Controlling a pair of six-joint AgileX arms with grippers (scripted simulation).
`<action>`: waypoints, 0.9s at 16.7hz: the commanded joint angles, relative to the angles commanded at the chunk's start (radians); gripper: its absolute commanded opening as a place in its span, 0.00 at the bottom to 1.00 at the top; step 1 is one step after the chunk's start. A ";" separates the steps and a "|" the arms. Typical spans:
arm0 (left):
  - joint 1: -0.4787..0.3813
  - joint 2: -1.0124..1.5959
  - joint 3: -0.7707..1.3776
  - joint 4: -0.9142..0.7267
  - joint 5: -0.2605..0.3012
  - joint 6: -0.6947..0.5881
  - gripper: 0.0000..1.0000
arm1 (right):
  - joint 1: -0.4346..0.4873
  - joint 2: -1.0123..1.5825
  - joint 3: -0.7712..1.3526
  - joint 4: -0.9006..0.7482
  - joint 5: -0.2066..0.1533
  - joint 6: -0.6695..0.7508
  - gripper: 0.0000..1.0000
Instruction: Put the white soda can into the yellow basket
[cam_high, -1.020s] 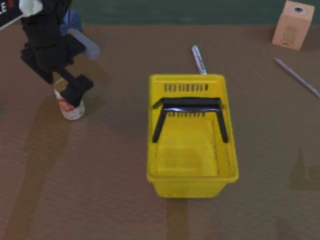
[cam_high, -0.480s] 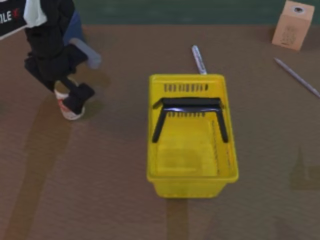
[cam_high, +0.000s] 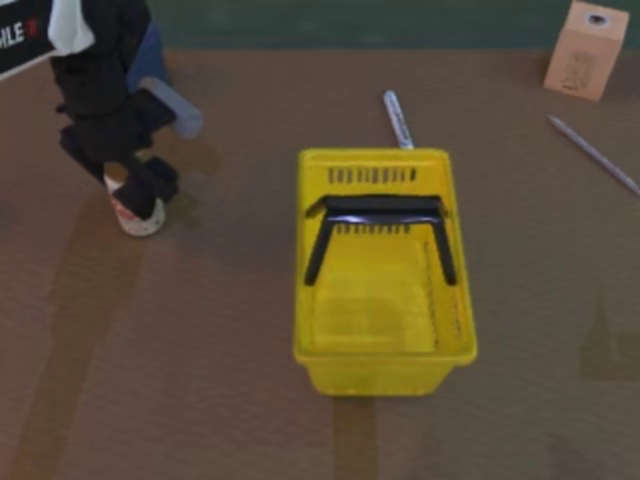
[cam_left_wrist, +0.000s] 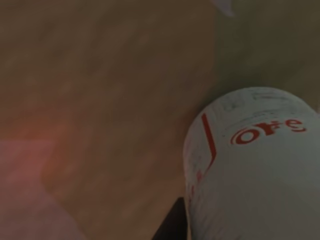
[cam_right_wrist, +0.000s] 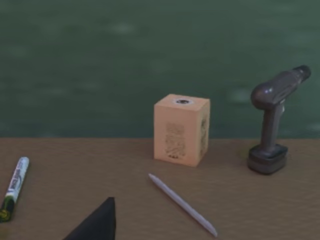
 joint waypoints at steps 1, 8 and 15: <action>0.000 0.000 0.000 0.000 0.000 0.000 0.17 | 0.000 0.000 0.000 0.000 0.000 0.000 1.00; 0.000 0.000 0.000 0.000 0.000 0.000 0.00 | 0.000 0.000 0.000 0.000 0.000 0.000 1.00; -0.004 -0.007 -0.011 0.032 0.025 -0.007 0.00 | 0.000 0.000 0.000 0.000 0.000 0.000 1.00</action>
